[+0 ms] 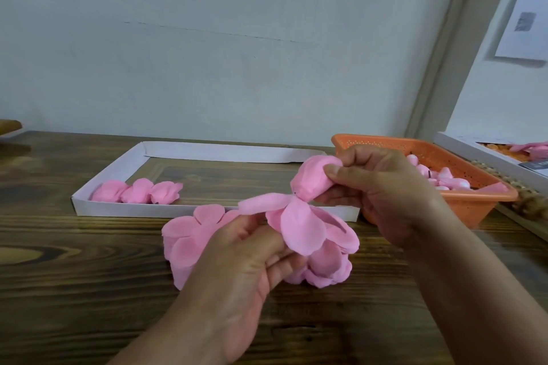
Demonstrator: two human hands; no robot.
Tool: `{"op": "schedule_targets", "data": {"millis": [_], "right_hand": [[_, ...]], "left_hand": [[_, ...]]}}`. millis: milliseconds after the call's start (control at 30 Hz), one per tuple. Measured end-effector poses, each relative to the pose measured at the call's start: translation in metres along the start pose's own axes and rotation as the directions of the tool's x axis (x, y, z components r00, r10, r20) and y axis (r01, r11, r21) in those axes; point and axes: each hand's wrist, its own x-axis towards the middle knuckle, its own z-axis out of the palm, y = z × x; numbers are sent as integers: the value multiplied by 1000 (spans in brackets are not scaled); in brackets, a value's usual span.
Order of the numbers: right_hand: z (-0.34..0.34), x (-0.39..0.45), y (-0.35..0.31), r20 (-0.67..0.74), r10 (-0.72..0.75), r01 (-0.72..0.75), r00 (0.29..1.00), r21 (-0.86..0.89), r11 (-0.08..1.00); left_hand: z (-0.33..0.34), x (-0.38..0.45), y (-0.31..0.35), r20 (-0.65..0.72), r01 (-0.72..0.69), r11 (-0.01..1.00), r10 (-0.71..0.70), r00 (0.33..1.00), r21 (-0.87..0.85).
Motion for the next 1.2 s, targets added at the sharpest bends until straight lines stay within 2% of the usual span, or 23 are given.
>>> {"op": "schedule_targets", "data": {"millis": [100, 167, 267, 467, 600, 733, 833, 967, 1033, 1100, 1200], "right_hand": [[-1, 0, 1, -3, 22, -22, 1000, 32, 999], [-1, 0, 2, 4, 23, -24, 1000, 32, 999], [-1, 1, 2, 22, 22, -23, 1000, 20, 1000], [-4, -2, 1, 77, 26, -30, 997, 54, 998], [-7, -2, 0, 95, 32, -37, 995, 59, 998], [-5, -3, -1, 106, 5, -9, 994, 39, 999], [-2, -5, -4, 110, -66, 66, 992, 5, 998], [3, -9, -9, 104, -170, 184, 980, -147, 972], [5, -9, -10, 101, -190, 206, 977, -185, 961], [7, -10, -11, 103, -194, 212, 976, -208, 955], [9, -10, -11, 102, -200, 220, 974, -261, 940]], "left_hand": [[-1, -2, 2, -10, 67, 991, -68, 998, -113], [-1, -3, 3, -42, 44, 994, -48, 998, -102], [-1, -3, 2, -101, -6, 1000, 6, 995, 2], [-3, -5, 3, -111, -103, 965, 133, 985, 241], [-7, -4, 6, -137, -169, 894, 245, 960, 415], [-9, -5, 12, -82, -267, 733, 403, 912, 626], [-13, -2, 11, -55, -271, 694, 409, 911, 667], [-9, 2, 8, -133, -237, 822, 352, 927, 518], [-3, 4, 5, -229, -206, 920, 290, 929, 332], [0, 7, 1, -295, -149, 986, 164, 941, 72], [5, 9, 1, -271, -32, 984, -16, 962, -173]]}}
